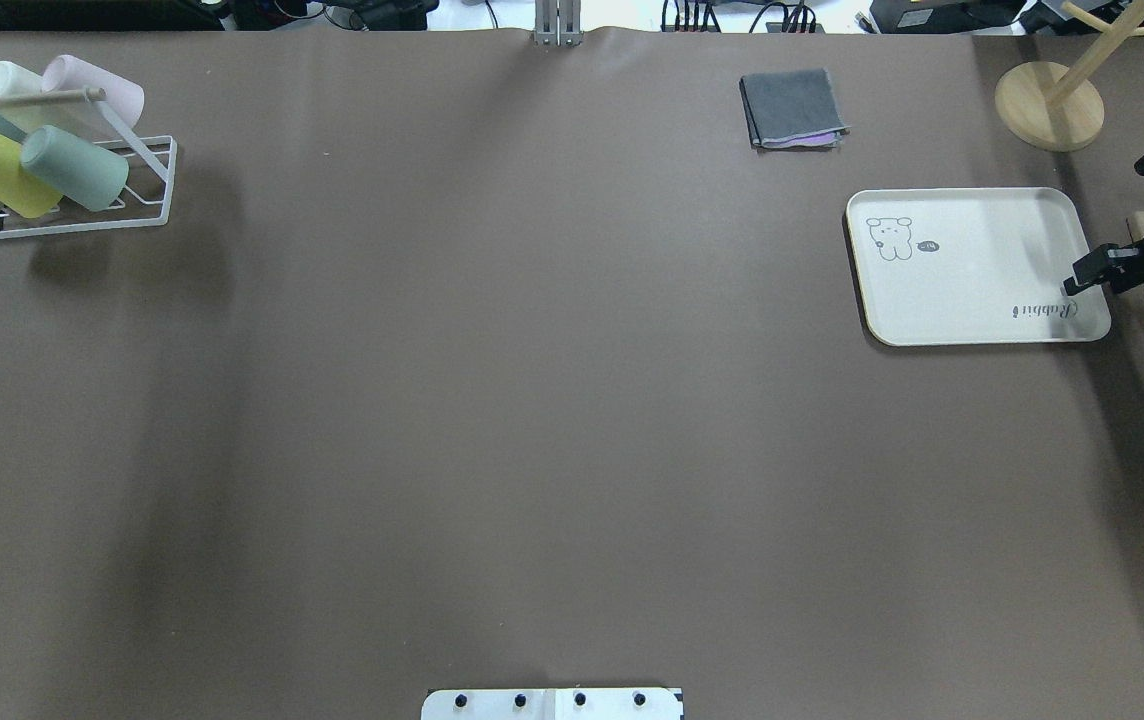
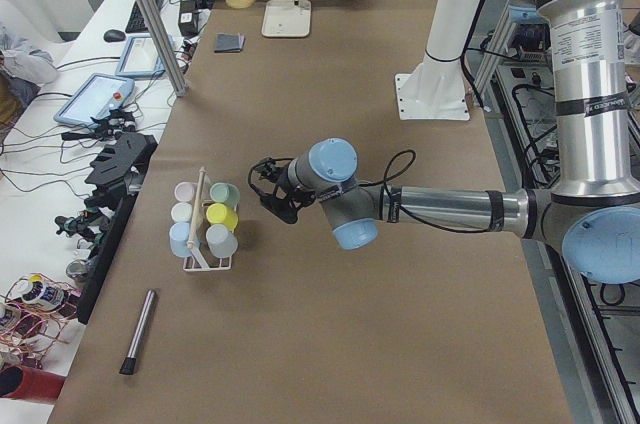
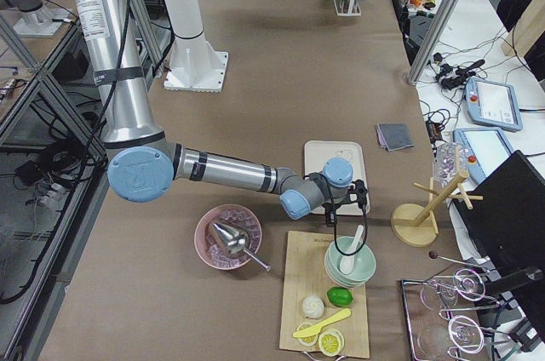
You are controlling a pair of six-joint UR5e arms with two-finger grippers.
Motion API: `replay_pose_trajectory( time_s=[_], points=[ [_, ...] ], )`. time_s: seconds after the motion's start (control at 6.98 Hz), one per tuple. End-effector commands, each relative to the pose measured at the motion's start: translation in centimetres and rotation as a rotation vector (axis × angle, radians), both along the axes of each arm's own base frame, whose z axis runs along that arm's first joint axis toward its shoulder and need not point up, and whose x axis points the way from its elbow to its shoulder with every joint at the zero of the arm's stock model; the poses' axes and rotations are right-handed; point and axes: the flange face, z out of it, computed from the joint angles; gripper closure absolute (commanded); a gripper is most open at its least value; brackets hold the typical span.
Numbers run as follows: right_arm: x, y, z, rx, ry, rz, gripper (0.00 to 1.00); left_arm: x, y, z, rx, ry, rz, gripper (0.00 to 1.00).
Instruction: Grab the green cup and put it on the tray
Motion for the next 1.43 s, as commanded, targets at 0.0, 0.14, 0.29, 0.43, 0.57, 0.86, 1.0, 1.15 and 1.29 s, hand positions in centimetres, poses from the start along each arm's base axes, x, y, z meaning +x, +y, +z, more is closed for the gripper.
replay_pose_trajectory(
  time_s=[0.0,0.14,0.29,0.43,0.57,0.86,1.0,1.15,1.29],
  points=[
    [-0.3,-0.5,-0.5,0.004,-0.005,-0.002,0.38,0.4,3.7,2.8,0.032,-0.066,-0.014,0.02],
    [-0.3,-0.7,-0.8,0.010,-0.007,-0.004,0.41,0.6,4.6,3.5,0.035,-0.070,-0.008,0.02],
    [-0.3,-0.7,-0.8,0.011,-0.007,-0.004,0.48,1.1,6.2,4.4,0.037,-0.079,-0.003,0.02],
    [-0.4,-0.7,-0.8,0.011,-0.008,-0.005,0.55,1.1,7.5,5.1,0.039,-0.084,-0.009,0.02],
    [-0.4,-0.7,-0.8,0.011,-0.009,-0.006,0.64,0.9,8.9,5.9,0.030,-0.080,-0.010,0.02],
    [-0.3,-0.6,-0.7,0.007,-0.011,-0.006,0.90,0.2,10.5,5.7,-0.004,0.028,-0.099,0.02],
    [-0.3,-0.6,-0.8,0.001,-0.018,-0.005,1.00,0.8,10.7,5.0,-0.039,0.117,-0.165,0.02],
    [-0.3,-0.6,-1.0,0.005,-0.021,-0.006,1.00,2.4,10.4,4.4,-0.102,0.225,-0.274,0.02],
    [-0.4,-0.6,-1.2,0.007,-0.024,-0.008,1.00,4.6,10.1,4.0,-0.183,0.326,-0.357,0.02]
  ],
)
